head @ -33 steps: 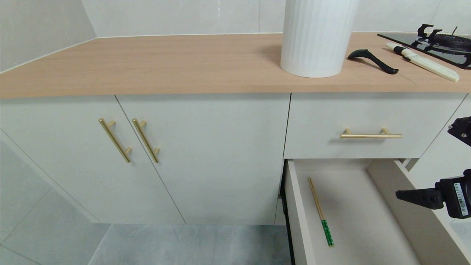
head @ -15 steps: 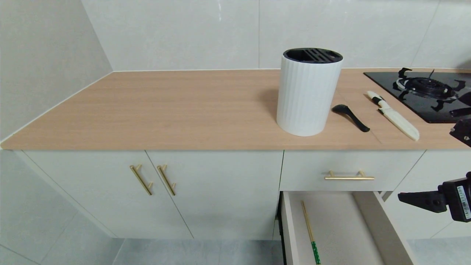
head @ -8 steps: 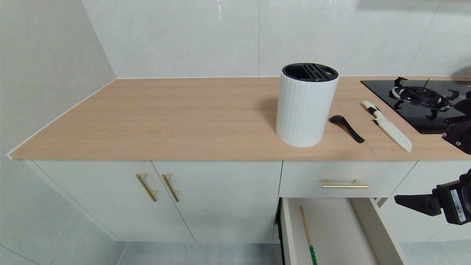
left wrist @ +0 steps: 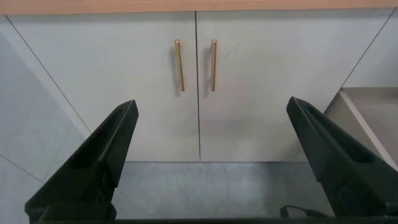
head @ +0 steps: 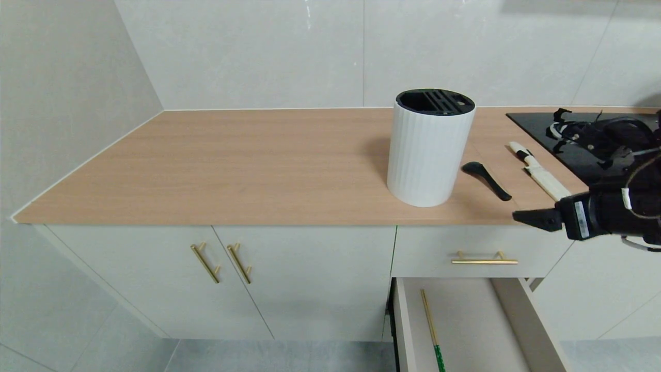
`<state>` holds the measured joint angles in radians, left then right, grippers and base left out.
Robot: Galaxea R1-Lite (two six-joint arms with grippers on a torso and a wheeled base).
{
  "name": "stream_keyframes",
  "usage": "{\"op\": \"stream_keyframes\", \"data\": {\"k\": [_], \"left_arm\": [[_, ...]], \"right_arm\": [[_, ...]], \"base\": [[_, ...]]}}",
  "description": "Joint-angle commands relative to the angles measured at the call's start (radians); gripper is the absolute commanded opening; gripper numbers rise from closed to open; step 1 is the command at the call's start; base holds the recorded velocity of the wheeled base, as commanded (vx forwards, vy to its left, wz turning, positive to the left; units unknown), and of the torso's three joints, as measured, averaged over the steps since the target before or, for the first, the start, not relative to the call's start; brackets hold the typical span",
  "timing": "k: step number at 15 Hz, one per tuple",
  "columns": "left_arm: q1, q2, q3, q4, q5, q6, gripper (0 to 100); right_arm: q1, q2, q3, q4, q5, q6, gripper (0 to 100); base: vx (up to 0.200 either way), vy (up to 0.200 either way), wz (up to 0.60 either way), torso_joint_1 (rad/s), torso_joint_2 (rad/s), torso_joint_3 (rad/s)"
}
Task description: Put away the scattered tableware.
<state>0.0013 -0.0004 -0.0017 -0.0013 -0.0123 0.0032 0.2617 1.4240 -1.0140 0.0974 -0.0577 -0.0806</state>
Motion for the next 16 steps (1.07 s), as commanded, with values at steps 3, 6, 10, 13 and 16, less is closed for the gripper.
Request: {"op": "stream_keyframes", "data": {"k": [3, 6, 10, 13, 16], "left_arm": [[0.0, 0.0, 0.0, 0.0, 0.0, 0.0, 100], [0.0, 0.0, 0.0, 0.0, 0.0, 0.0, 100], [0.0, 0.0, 0.0, 0.0, 0.0, 0.0, 100], [0.0, 0.0, 0.0, 0.0, 0.0, 0.0, 100], [0.0, 0.0, 0.0, 0.0, 0.0, 0.0, 100]], "right_arm": [[-0.124, 0.256, -0.179, -0.143, 0.108, -0.079, 100], [-0.157, 0.328, -0.175, -0.271, 0.173, -0.077, 100], [-0.226, 0.38, -0.198, -0.297, 0.311, -0.073, 100], [-0.226, 0.427, -0.199, -0.354, 0.314, -0.06, 100], [-0.222, 0.52, -0.205, -0.475, 0.315, -0.01, 100]], "base": [[0.0, 0.0, 0.0, 0.0, 0.0, 0.0], [0.0, 0.0, 0.0, 0.0, 0.0, 0.0], [0.0, 0.0, 0.0, 0.0, 0.0, 0.0], [0.0, 0.0, 0.0, 0.0, 0.0, 0.0], [0.0, 0.0, 0.0, 0.0, 0.0, 0.0]]}}
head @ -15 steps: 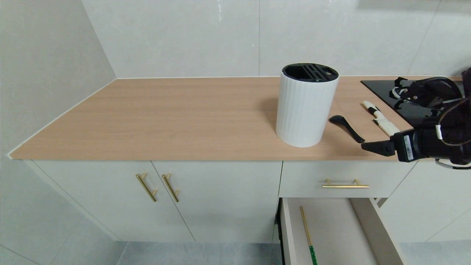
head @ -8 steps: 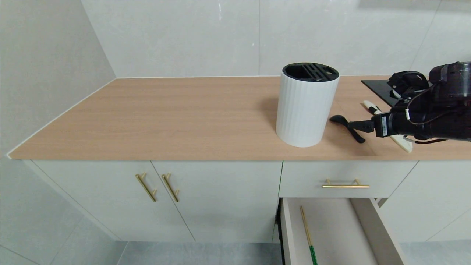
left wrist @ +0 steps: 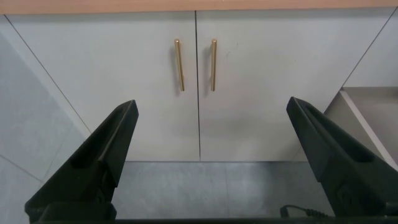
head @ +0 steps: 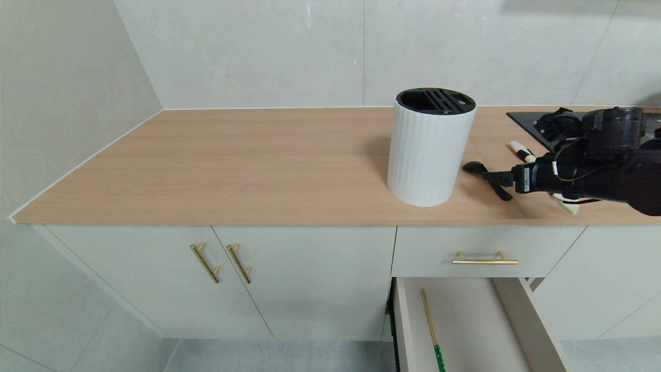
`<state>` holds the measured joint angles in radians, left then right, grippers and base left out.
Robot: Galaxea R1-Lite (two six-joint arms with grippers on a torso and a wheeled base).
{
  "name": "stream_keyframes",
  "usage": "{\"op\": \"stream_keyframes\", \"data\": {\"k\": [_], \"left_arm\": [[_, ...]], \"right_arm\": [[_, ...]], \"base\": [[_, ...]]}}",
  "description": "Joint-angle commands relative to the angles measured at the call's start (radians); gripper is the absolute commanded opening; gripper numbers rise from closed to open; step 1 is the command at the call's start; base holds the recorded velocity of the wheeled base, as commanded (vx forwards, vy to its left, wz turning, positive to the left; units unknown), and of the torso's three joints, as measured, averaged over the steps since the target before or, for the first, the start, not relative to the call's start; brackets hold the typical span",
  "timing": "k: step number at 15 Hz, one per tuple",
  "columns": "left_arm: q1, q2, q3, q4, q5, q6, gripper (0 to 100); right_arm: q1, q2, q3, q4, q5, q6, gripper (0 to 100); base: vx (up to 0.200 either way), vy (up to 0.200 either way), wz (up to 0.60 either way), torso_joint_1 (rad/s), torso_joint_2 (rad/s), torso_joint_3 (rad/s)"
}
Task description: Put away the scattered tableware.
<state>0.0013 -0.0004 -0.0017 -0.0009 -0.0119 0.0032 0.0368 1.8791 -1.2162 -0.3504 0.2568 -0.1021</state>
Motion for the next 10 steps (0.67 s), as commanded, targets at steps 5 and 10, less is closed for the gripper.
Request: {"op": "stream_keyframes", "data": {"k": [5, 10], "left_arm": [[0.0, 0.0, 0.0, -0.001, 0.0, 0.0, 100], [0.0, 0.0, 0.0, -0.001, 0.0, 0.0, 100]], "right_arm": [[0.003, 0.133, -0.029, -0.082, 0.004, 0.055, 100], [0.0, 0.156, -0.026, -0.116, 0.002, 0.053, 100]], "base": [[0.0, 0.0, 0.0, 0.0, 0.0, 0.0], [0.0, 0.0, 0.0, 0.0, 0.0, 0.0]]}}
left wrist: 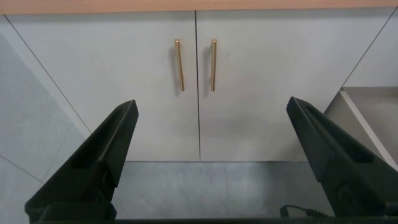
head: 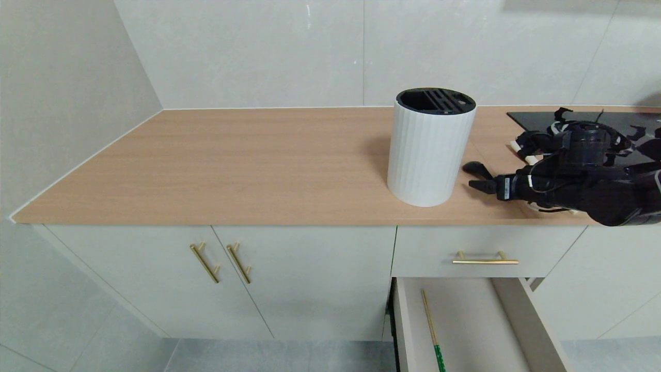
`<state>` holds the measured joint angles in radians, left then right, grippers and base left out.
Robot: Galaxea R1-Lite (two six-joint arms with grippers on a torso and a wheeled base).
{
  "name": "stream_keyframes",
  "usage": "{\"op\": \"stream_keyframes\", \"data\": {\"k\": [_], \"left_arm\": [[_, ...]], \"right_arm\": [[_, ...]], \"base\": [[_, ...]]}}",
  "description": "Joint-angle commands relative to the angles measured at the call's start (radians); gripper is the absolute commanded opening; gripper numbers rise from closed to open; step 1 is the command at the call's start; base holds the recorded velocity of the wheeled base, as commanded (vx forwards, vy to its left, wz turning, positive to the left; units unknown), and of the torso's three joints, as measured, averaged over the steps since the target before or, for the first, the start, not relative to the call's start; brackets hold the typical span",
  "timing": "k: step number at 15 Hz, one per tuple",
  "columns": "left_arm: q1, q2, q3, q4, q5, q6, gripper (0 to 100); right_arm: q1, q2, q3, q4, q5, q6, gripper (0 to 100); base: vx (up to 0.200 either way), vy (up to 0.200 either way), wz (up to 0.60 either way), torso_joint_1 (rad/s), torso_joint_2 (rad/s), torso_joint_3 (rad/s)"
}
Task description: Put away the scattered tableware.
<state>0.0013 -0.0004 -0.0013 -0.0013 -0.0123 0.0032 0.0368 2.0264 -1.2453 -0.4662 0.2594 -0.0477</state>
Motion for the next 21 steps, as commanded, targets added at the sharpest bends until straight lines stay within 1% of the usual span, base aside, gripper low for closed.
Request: {"op": "stream_keyframes", "data": {"k": [1, 5, 6, 14, 17, 19, 21], "left_arm": [[0.0, 0.0, 0.0, 0.0, 0.0, 0.0, 100], [0.0, 0.0, 0.0, 0.0, 0.0, 0.0, 100], [0.0, 0.0, 0.0, 0.0, 0.0, 0.0, 100], [0.0, 0.0, 0.0, 0.0, 0.0, 0.0, 100], [0.0, 0.0, 0.0, 0.0, 0.0, 0.0, 100], [0.0, 0.0, 0.0, 0.0, 0.0, 0.0, 100], [0.0, 0.0, 0.0, 0.0, 0.0, 0.0, 100]], "right_arm": [[0.0, 0.009, 0.003, 0.0, 0.0, -0.001, 100], [0.002, 0.023, 0.003, 0.0, -0.005, -0.006, 100], [0.002, 0.023, 0.003, 0.0, -0.005, -0.006, 0], [0.009, 0.034, 0.006, 0.0, -0.008, -0.011, 0], [0.009, 0.005, 0.003, 0.008, -0.031, -0.001, 0], [0.009, -0.028, 0.01, 0.008, -0.04, 0.031, 0], [0.031, -0.114, 0.027, 0.066, -0.042, 0.089, 0]], "base": [[0.0, 0.0, 0.0, 0.0, 0.0, 0.0], [0.0, 0.0, 0.0, 0.0, 0.0, 0.0], [0.0, 0.0, 0.0, 0.0, 0.0, 0.0], [0.0, 0.0, 0.0, 0.0, 0.0, 0.0], [0.0, 0.0, 0.0, 0.0, 0.0, 0.0], [0.0, 0.0, 0.0, 0.0, 0.0, 0.0], [0.0, 0.0, 0.0, 0.0, 0.0, 0.0]]}}
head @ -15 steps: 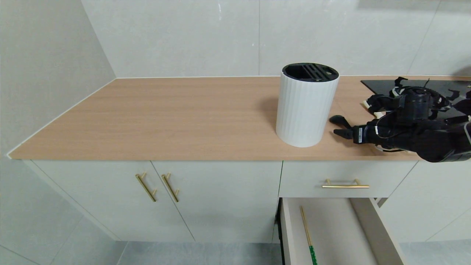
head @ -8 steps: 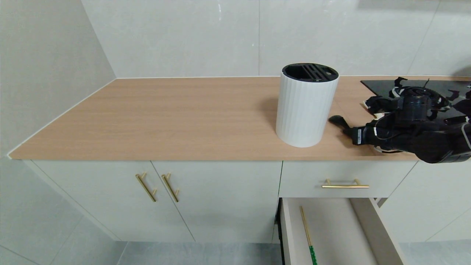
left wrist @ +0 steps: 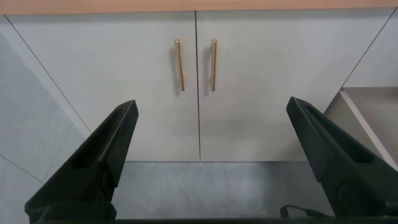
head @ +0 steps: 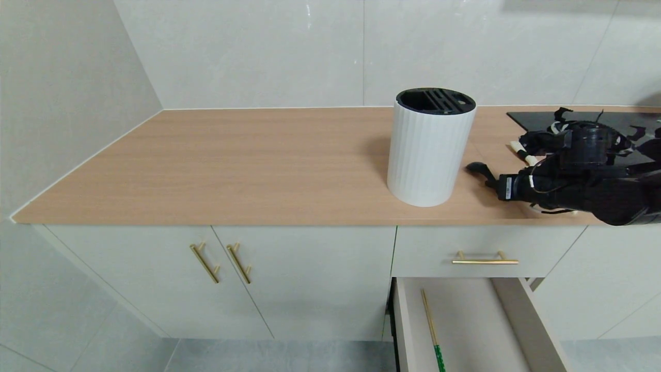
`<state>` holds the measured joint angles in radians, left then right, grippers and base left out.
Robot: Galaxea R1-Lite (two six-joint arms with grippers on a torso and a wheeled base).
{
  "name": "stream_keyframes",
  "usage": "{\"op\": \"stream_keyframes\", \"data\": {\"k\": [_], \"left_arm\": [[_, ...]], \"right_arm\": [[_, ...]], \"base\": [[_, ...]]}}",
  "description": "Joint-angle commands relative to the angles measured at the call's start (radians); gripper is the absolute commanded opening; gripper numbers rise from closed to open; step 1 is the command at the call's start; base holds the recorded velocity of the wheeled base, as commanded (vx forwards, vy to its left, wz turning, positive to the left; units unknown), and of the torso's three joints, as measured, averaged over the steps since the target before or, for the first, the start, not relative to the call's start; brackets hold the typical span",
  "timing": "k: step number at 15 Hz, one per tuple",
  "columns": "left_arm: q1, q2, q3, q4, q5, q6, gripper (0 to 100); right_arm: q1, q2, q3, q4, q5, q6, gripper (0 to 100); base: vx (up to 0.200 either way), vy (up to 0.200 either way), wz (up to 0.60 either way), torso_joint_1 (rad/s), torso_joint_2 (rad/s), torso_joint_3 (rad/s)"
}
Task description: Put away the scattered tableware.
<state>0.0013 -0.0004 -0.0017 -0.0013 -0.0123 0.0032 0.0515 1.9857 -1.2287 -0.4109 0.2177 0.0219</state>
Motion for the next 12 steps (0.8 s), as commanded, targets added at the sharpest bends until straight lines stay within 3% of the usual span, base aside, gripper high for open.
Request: {"op": "stream_keyframes", "data": {"k": [1, 3, 6, 7, 10, 12], "left_arm": [[0.0, 0.0, 0.0, 0.0, 0.0, 0.0, 100], [0.0, 0.0, 0.0, 0.0, 0.0, 0.0, 100], [0.0, 0.0, 0.0, 0.0, 0.0, 0.0, 100], [0.0, 0.0, 0.0, 0.0, 0.0, 0.0, 100], [0.0, 0.0, 0.0, 0.0, 0.0, 0.0, 100], [0.0, 0.0, 0.0, 0.0, 0.0, 0.0, 100]], "right_arm": [[0.042, -0.205, 0.044, 0.164, -0.011, 0.043, 0], [0.077, -0.37, 0.109, 0.302, -0.034, 0.044, 0], [0.088, -0.518, 0.262, 0.308, -0.153, 0.046, 0], [0.088, -0.544, 0.295, 0.319, -0.156, 0.046, 0], [0.088, -0.691, 0.337, 0.578, -0.147, 0.05, 0], [0.088, -0.722, 0.373, 0.641, -0.136, 0.078, 0]], "base": [[0.0, 0.0, 0.0, 0.0, 0.0, 0.0], [0.0, 0.0, 0.0, 0.0, 0.0, 0.0], [0.0, 0.0, 0.0, 0.0, 0.0, 0.0], [0.0, 0.0, 0.0, 0.0, 0.0, 0.0], [0.0, 0.0, 0.0, 0.0, 0.0, 0.0], [0.0, 0.0, 0.0, 0.0, 0.0, 0.0]]}}
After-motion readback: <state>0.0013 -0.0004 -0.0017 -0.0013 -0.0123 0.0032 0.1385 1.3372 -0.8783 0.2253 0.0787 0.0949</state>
